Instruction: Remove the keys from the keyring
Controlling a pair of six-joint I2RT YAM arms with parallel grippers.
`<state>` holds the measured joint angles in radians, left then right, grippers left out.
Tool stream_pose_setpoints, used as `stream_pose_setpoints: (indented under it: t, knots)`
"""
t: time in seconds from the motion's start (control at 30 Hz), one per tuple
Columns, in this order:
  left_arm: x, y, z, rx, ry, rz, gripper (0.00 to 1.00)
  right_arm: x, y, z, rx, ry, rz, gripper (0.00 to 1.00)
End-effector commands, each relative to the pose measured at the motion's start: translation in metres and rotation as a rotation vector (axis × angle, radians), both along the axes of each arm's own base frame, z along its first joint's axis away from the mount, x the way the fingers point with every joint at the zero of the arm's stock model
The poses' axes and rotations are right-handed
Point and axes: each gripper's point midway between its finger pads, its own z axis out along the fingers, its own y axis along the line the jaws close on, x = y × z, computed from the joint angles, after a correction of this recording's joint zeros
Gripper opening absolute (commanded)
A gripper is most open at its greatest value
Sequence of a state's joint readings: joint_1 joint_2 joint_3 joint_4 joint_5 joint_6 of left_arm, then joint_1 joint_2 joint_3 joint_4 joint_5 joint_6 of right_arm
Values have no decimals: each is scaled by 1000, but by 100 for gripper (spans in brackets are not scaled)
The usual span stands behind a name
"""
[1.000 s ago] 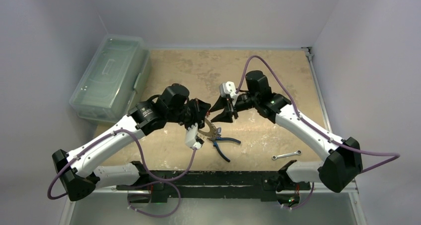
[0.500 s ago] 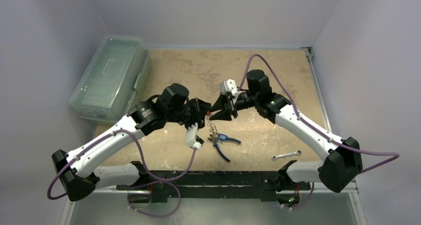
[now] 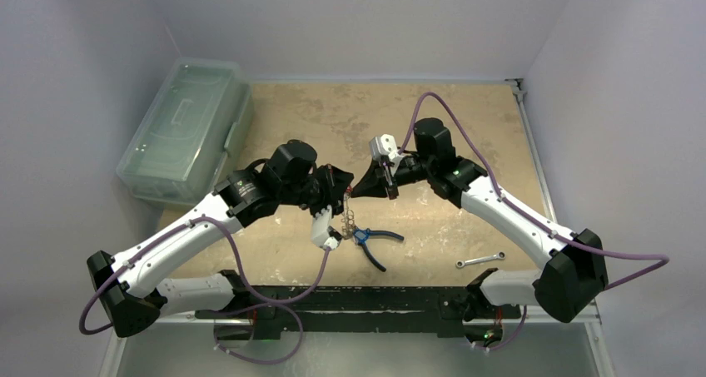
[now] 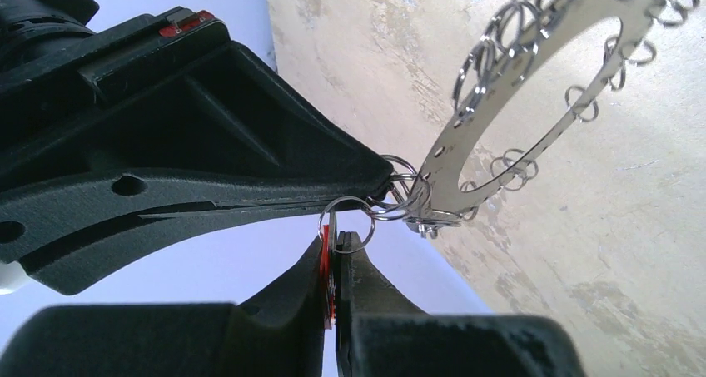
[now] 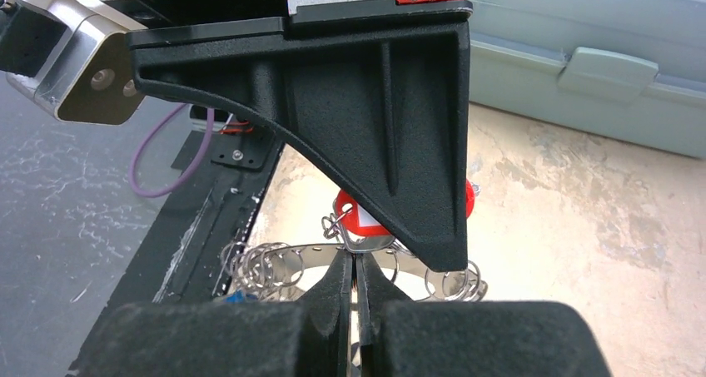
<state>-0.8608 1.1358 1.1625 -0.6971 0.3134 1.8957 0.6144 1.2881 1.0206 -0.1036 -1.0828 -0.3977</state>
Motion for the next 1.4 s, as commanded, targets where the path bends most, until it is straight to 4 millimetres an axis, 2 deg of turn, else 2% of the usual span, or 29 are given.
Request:
stream_pose_setpoints:
  t: [0.0, 0.47, 0.8, 1.37]
  knots:
    - [-4, -3, 24, -72, -27, -6, 0, 2, -1, 11, 19, -33, -16, 0]
    - [-7, 14, 1, -21, -27, 30, 0, 9, -4, 27, 56, 21, -59, 0]
    - [-10, 16, -12, -9, -29, 16, 0, 9, -4, 30, 90, 81, -57, 0]
    - [-11, 12, -23, -16, -17, 7, 0, 8, -5, 36, 140, 178, -52, 0]
